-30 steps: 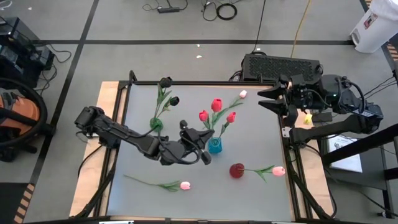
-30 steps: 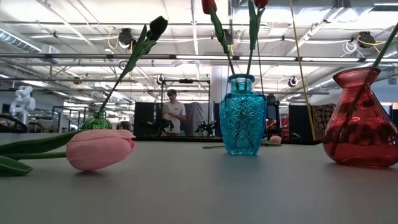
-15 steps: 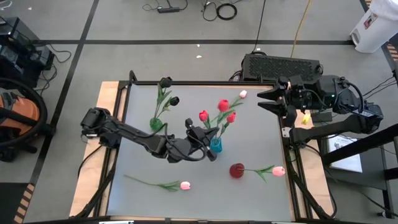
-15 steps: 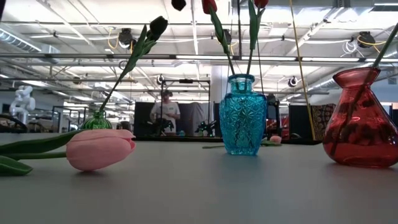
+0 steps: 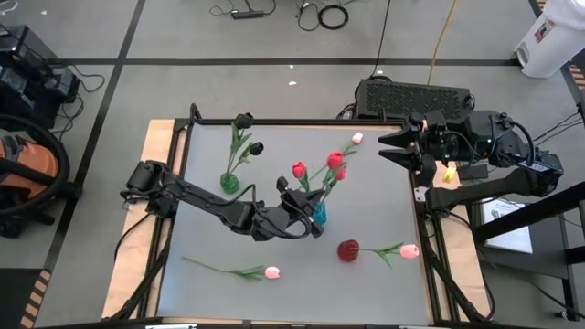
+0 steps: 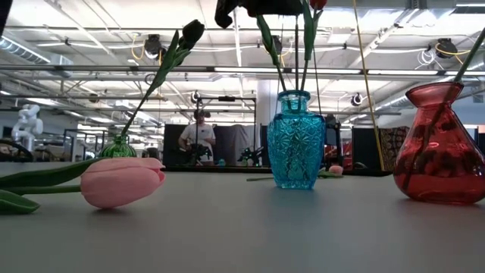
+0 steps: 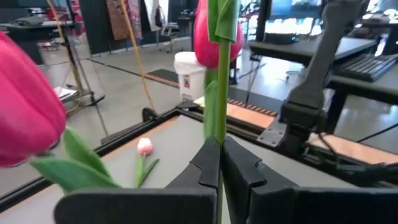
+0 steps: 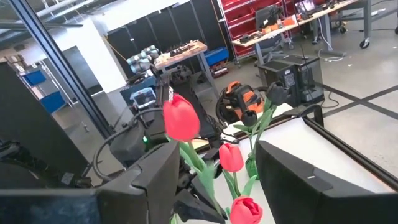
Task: Sort flowers into vase by color
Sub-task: Put the red tulip into the blue vase
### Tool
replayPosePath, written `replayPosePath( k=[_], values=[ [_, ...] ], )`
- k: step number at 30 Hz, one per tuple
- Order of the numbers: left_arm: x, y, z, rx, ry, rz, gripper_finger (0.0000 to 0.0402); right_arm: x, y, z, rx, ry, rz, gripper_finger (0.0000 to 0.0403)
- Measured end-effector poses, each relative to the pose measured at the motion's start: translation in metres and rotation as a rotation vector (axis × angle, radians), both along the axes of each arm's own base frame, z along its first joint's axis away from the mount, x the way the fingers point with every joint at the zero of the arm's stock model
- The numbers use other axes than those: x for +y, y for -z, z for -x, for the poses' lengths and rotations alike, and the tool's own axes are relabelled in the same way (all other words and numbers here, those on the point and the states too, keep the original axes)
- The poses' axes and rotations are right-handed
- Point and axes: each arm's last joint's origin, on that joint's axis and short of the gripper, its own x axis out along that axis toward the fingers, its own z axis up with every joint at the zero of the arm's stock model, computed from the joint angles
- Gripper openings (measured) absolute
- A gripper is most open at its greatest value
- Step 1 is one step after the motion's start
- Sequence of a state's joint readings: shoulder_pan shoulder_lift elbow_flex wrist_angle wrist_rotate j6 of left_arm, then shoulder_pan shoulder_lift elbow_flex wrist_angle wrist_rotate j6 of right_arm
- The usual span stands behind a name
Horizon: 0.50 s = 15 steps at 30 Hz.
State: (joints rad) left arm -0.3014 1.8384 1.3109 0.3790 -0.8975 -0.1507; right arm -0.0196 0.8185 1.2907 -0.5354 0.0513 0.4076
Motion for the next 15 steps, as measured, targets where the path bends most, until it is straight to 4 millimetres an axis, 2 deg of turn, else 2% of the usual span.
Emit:
replayPosePath(
  k=[10,15],
  values=[
    [0.001,0.006,-0.001,0.038,-0.025,-0.014,0.0008,0.0,0.0,0.0,0.0,0.0,0.0,0.0203],
    [0.003,0.012,0.001,0.045,-0.041,0.05,0.0009,0.0,0.0,0.0,0.0,0.0,0.0,0.0203]
  ],
)
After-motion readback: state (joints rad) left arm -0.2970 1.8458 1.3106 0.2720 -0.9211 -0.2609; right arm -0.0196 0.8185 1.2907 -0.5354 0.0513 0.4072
